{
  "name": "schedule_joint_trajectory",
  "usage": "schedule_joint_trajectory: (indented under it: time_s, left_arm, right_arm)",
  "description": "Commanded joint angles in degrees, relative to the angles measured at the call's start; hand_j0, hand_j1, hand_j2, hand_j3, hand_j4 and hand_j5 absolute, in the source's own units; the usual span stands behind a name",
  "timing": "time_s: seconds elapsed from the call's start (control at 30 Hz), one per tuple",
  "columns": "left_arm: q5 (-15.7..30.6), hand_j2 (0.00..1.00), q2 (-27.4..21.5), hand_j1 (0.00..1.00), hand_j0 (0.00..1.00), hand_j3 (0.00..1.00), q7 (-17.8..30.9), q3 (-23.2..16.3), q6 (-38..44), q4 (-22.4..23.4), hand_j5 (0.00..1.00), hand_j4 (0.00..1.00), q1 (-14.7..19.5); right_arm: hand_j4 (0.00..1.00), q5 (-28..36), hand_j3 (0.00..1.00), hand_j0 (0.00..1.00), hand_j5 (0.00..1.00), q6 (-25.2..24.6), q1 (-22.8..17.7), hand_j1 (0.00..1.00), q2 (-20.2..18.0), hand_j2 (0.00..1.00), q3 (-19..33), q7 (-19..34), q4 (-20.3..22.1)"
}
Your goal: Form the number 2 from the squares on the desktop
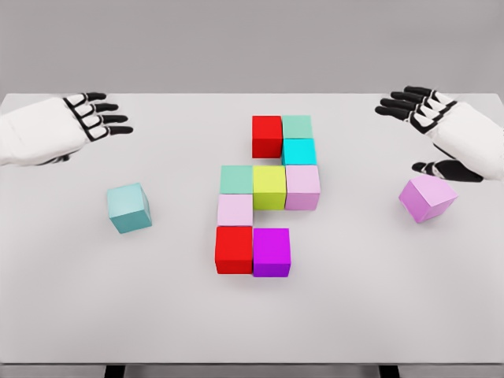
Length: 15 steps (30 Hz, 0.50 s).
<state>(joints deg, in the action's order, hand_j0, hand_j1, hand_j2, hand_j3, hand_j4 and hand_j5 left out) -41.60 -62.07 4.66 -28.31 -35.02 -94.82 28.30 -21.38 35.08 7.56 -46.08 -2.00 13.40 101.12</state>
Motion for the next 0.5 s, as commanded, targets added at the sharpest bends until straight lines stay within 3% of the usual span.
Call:
schedule_joint_trajectory:
  time_s: [0.0,0.03,0.1,0.13,0.2,0.27,0.33,0.37,0.43,0.47]
  left_arm:
    - [2.49,1.0,-2.08,1.0,1.0,1.0,-0.26,-1.04,0.02,0.08,1.0,1.0,0.0]
    - [3.46,1.0,-2.53,1.0,1.0,1.0,-0.26,-1.22,0.02,0.17,1.0,1.0,0.0]
    - [8.73,1.0,-3.49,1.0,1.0,1.0,-0.26,-5.17,0.02,1.66,1.0,1.0,0.09]
    - [10.13,1.0,-3.76,1.0,1.0,1.0,-0.26,-5.7,0.02,2.19,1.0,1.0,0.17]
    - [11.98,1.0,-4.02,1.0,1.0,1.0,-0.26,-6.05,0.02,2.89,1.0,1.0,0.18]
    - [13.83,1.0,-4.11,1.0,1.0,1.0,-0.26,-6.14,0.02,3.59,1.0,1.0,0.18]
    - [16.99,1.0,-4.2,1.0,1.0,1.0,-0.26,-8.77,0.02,3.95,1.0,1.0,0.53]
    - [17.43,1.0,-4.2,1.0,1.0,1.0,-0.26,-9.04,0.02,3.95,1.0,1.0,0.53]
    - [18.31,1.0,-4.46,1.0,1.0,1.0,-0.26,-10.27,0.02,3.95,1.0,1.0,0.62]
    - [18.75,1.0,-4.99,1.0,1.0,1.0,-0.26,-10.71,0.02,3.95,1.0,1.0,0.62]
  right_arm:
    - [1.0,-2.26,1.0,1.0,1.0,-0.08,0.0,1.0,-0.24,1.0,-0.55,-0.04,0.04]
    - [1.0,-2.52,1.0,1.0,1.0,-0.08,0.09,1.0,-0.33,1.0,-0.55,-0.04,0.04]
    - [1.0,-1.03,1.0,1.0,1.0,-0.08,0.7,1.0,-1.12,1.0,-1.34,-0.39,-0.05]
    - [1.0,2.21,1.0,1.0,1.0,-0.08,0.79,1.0,-3.4,1.0,-1.34,-0.48,-0.13]
    - [1.0,9.69,1.0,1.0,1.0,-0.08,3.51,1.0,-11.57,1.0,-2.83,-0.47,-2.15]
    - [1.0,10.31,1.0,1.0,1.0,-0.08,13.34,1.0,-17.98,1.0,-16.53,-0.3,-4.26]
    - [1.0,10.05,1.0,1.0,1.0,-0.08,23.46,1.0,-24.32,1.0,-30.86,-0.3,-5.58]
    - [1.0,9.78,1.0,1.0,1.0,-0.08,25.3,1.0,-25.55,1.0,-33.15,-0.13,-5.58]
    - [1.0,9.08,1.0,1.0,1.0,-0.08,34.97,1.0,-29.94,1.0,-44.57,0.23,-5.14]
    - [1.0,8.47,1.0,1.0,1.0,-0.08,38.13,1.0,-30.3,1.0,-48.79,1.37,-5.06]
